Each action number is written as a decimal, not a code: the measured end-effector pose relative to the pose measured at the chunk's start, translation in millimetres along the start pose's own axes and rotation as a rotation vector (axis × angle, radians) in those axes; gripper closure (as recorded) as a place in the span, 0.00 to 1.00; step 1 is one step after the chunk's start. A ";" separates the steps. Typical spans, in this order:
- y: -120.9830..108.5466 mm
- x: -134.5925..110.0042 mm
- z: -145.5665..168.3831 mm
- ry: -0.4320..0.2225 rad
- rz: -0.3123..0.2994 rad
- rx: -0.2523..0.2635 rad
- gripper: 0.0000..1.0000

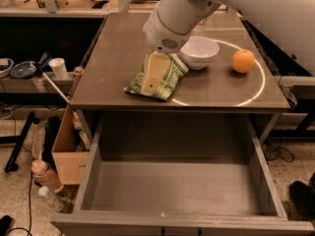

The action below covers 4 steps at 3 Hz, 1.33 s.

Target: Place green jalapeno chip bag into top drawer

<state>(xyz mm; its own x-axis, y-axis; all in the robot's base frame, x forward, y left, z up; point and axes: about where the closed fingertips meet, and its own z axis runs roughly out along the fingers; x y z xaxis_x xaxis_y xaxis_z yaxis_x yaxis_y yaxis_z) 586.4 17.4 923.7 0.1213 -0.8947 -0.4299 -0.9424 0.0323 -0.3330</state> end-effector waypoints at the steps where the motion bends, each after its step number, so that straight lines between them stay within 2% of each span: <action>1: 4.1 3.7 -3.1 0.025 -0.008 0.019 0.00; 3: 2.3 35.3 22.5 0.079 -0.012 0.020 0.00; 4: 1.1 46.4 45.7 0.093 -0.003 -0.005 0.00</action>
Offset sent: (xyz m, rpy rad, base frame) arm 0.0098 -0.0353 -0.0317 -0.0809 -0.0248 -0.0402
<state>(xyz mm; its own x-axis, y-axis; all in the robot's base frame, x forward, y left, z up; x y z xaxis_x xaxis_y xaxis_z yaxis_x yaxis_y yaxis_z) 605.3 -3.7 865.1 0.0953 -0.9321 -0.3493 -0.9435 0.0273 -0.3304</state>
